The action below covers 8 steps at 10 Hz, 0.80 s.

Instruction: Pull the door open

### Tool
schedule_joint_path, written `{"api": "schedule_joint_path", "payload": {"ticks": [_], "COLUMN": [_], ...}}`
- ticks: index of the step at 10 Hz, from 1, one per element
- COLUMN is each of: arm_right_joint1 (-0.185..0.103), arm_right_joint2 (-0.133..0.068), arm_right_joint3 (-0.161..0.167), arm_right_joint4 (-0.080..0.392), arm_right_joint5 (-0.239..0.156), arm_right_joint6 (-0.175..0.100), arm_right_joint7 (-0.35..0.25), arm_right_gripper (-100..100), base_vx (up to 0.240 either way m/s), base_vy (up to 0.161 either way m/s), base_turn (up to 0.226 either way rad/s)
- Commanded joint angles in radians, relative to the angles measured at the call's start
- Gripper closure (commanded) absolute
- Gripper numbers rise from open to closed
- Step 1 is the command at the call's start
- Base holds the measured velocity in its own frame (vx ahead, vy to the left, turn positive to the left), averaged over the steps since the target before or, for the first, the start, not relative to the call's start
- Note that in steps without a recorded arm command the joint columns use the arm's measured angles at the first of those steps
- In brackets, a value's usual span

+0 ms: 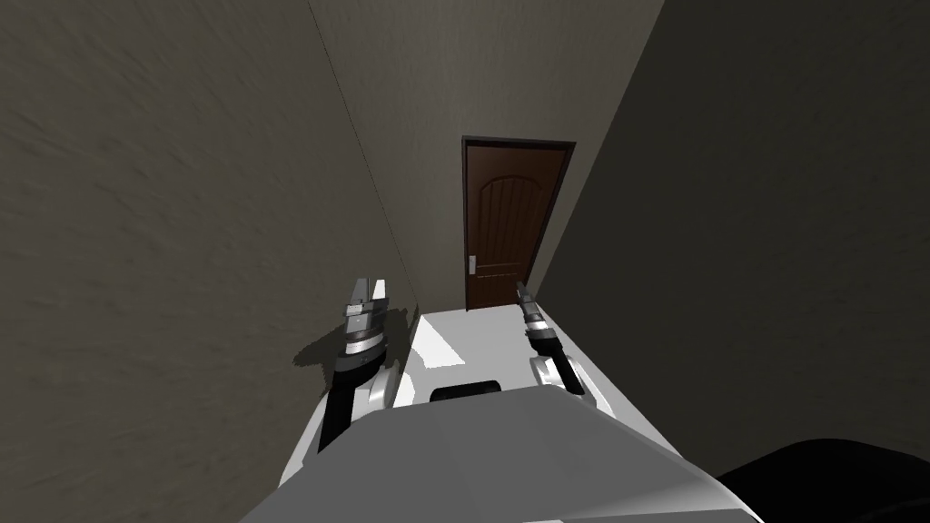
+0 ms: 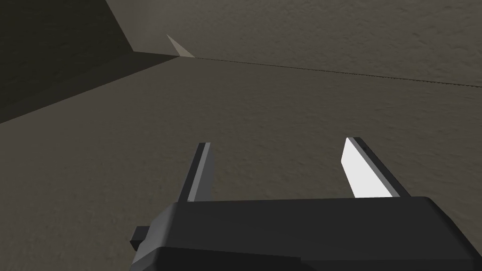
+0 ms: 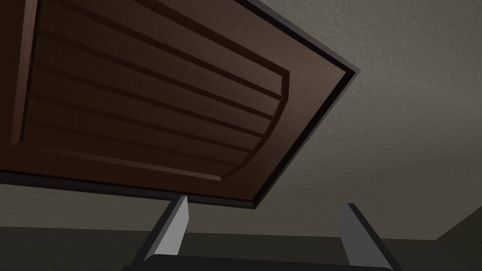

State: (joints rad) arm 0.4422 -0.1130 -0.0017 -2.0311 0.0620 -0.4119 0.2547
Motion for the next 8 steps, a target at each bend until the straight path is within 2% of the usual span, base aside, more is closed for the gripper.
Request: {"api": "schedule_joint_path", "payload": {"ticks": [1, 8], "arm_right_joint1": [-0.009, -0.044], "arm_right_joint2": [-0.007, -0.036], "arm_right_joint3": [-0.001, -0.002], "arm_right_joint4": [0.018, 0.108], "arm_right_joint5": [0.003, 0.017], "arm_right_joint6": [0.005, 0.01], "arm_right_joint7": [0.03, 0.158], "arm_right_gripper": [-100, -100], "base_vx": [0.091, 0.1], "base_vy": [0.023, 0.026], "base_turn": [0.0, 0.0]}}
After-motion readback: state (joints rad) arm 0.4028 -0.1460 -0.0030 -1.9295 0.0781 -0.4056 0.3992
